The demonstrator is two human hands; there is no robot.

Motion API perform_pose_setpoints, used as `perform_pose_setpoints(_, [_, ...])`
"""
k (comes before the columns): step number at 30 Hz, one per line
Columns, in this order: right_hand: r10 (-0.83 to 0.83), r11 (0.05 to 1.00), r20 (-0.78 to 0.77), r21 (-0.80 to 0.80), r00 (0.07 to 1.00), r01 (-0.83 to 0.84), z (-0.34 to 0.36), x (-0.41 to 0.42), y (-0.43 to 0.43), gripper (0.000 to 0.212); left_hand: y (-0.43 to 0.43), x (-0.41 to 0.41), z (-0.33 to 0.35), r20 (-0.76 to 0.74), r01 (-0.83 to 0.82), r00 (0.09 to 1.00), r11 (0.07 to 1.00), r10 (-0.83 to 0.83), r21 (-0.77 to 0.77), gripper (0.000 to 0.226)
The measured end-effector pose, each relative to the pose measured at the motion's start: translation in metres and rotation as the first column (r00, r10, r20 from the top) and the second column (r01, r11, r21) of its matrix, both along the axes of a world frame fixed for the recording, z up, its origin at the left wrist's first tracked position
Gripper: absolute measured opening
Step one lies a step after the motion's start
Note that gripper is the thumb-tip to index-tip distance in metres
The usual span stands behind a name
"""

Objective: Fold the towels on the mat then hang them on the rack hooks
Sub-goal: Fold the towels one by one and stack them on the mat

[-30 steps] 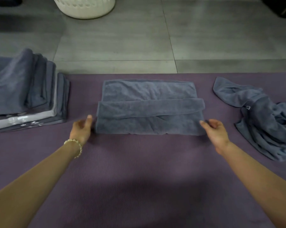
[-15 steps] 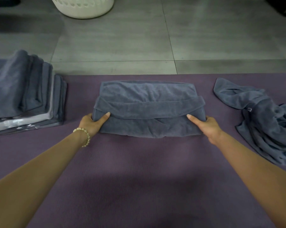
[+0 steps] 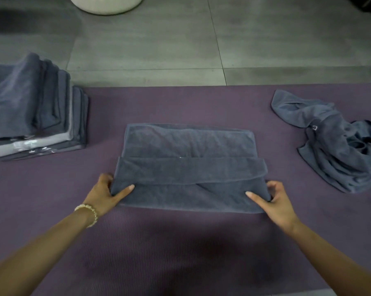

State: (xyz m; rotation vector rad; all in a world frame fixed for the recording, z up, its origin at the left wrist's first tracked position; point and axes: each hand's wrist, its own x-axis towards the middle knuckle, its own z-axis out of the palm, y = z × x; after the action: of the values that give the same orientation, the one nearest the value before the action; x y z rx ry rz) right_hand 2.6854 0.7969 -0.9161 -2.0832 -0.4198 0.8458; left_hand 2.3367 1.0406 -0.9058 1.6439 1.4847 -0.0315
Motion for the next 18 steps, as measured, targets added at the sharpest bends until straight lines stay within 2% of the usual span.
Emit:
perform_pose_setpoints(1, [0.038, 0.999, 0.056, 0.022, 0.998, -0.039, -0.001, 0.002, -0.001, 0.103, 0.002, -0.001, -0.001, 0.009, 0.032, 0.999, 0.994, -0.033, 0.106, 0.085])
perform_pose_setpoints(3, [0.139, 0.989, 0.229, 0.008, 0.964, -0.145, 0.0, 0.011, 0.004, 0.109, 0.009, -0.001, 0.0, -0.027, 0.158, 0.987, 0.932, -0.158, 0.326, 0.105])
perform_pose_setpoints(4, [0.214, 0.975, 0.319, -0.022, 0.923, -0.219, 0.001, 0.017, 0.007, 0.105, 0.014, -0.001, 0.001, -0.063, 0.257, 0.965, 0.867, -0.255, 0.427, 0.103])
perform_pose_setpoints(6, [0.388, 0.916, 0.459, -0.097, 0.799, -0.389, 0.002, 0.029, 0.015, 0.085, 0.027, 0.001, -0.002, -0.155, 0.49, 0.851, 0.652, -0.503, 0.579, 0.076])
perform_pose_setpoints(7, [0.457, 0.879, 0.493, -0.122, 0.74, -0.461, 0.0, 0.034, 0.019, 0.075, 0.033, 0.0, -0.007, -0.214, 0.589, 0.773, 0.551, -0.597, 0.592, 0.069])
perform_pose_setpoints(8, [0.509, 0.848, 0.492, -0.144, 0.706, -0.51, -0.003, 0.039, 0.022, 0.067, 0.037, 0.0, -0.012, -0.246, 0.653, 0.716, 0.502, -0.653, 0.567, 0.069])
perform_pose_setpoints(10, [0.56, 0.821, 0.429, -0.174, 0.708, -0.544, -0.008, 0.048, 0.027, 0.06, 0.04, 0.001, -0.022, -0.229, 0.67, 0.706, 0.528, -0.67, 0.522, 0.071])
perform_pose_setpoints(13, [0.582, 0.805, 0.449, -0.201, 0.678, -0.558, -0.013, 0.059, 0.032, 0.049, 0.048, 0.006, -0.026, -0.167, 0.589, 0.775, 0.6, -0.61, 0.542, 0.068])
perform_pose_setpoints(16, [0.579, 0.804, 0.463, -0.191, 0.671, -0.563, -0.013, 0.068, 0.04, 0.032, 0.058, 0.014, -0.024, -0.113, 0.531, 0.793, 0.59, -0.598, 0.608, 0.06])
perform_pose_setpoints(18, [0.53, 0.839, 0.468, -0.167, 0.708, -0.518, -0.012, 0.076, 0.05, 0.017, 0.064, 0.023, -0.017, 0.015, 0.386, 0.875, 0.715, -0.484, 0.583, 0.036])
